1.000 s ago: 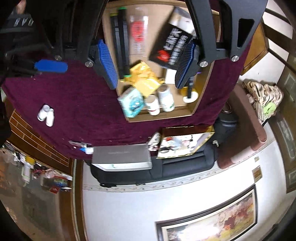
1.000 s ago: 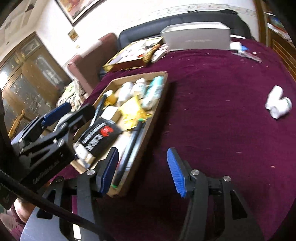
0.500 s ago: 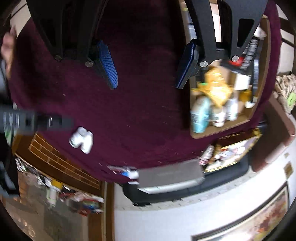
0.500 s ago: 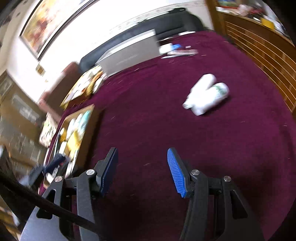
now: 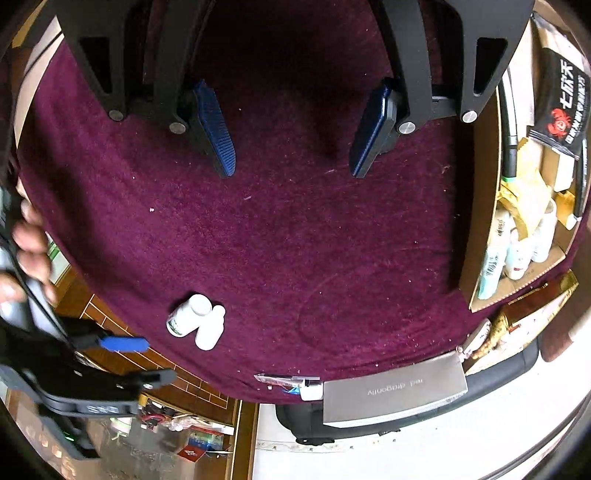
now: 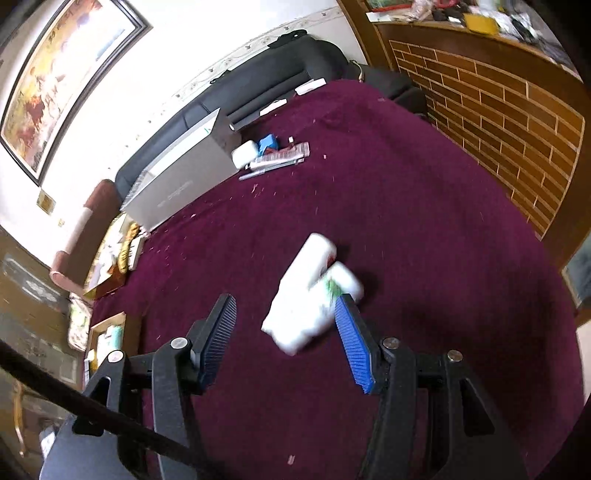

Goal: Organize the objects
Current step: 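Withdraw both tools from the tray toward the two white bottles, then grasp the white spray bottle with the left tool while the right tool grasps the green-label bottle, then carry both white bottles into the tray and open both tools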

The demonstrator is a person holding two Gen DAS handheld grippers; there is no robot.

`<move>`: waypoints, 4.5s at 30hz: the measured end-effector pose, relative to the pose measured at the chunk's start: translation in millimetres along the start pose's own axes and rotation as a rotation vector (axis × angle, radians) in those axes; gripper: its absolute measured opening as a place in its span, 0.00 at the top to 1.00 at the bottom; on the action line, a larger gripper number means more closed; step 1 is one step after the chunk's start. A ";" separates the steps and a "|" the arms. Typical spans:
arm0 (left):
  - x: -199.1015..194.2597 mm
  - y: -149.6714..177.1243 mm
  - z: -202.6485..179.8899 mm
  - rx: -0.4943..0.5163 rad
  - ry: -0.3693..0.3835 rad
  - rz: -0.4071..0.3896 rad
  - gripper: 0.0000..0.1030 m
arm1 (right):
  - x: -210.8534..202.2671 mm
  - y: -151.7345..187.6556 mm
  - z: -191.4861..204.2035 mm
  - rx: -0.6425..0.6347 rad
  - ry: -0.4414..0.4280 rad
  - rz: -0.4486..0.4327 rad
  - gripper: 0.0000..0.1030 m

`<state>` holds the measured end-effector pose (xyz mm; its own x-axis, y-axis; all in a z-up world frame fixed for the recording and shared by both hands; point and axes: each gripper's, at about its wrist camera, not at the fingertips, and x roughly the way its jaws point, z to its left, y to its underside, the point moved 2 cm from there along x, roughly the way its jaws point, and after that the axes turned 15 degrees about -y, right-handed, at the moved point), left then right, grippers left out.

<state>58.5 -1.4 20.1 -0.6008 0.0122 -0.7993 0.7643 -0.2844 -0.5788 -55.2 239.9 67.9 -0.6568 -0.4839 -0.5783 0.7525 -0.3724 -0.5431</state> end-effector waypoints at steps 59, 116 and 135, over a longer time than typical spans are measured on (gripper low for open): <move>119.4 -117.1 -12.4 -0.010 -0.161 -0.028 0.76 | 56.2 44.3 -4.8 -0.122 0.054 0.057 0.33; -41.6 88.5 200.1 -0.468 -0.117 -0.052 0.76 | 50.1 135.5 171.6 -0.300 -0.280 0.251 0.68; -17.2 80.0 194.4 -0.380 -0.218 -0.047 0.76 | 144.3 186.2 273.1 -0.411 -0.333 0.458 0.68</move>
<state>84.4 -210.7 18.9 -0.6414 -0.1978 -0.7412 0.7422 0.0847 -0.6649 3.2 -115.6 49.5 -0.1786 -0.7620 -0.6225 0.8283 0.2251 -0.5131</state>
